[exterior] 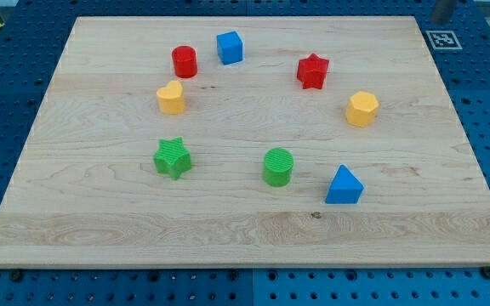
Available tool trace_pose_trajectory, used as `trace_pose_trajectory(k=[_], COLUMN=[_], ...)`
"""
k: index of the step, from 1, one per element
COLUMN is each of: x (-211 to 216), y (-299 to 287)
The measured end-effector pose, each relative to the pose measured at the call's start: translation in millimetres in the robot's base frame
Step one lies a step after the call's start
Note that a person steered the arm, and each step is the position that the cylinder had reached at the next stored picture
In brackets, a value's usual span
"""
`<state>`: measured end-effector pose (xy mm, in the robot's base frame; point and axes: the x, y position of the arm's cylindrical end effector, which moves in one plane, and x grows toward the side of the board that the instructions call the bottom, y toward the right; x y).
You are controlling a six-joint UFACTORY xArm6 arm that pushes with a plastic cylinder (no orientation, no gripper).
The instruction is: Slide the red star along with yellow hexagon towards the bottom right
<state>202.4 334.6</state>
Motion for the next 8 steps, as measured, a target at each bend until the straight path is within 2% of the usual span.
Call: trace_pose_trajectory(k=[2, 3, 4, 5, 7, 8], x=[8.0, 34.7, 56.7, 56.8, 57.5, 89.4], y=[0.0, 0.0, -34.2, -123.8, -195.9, -238.8])
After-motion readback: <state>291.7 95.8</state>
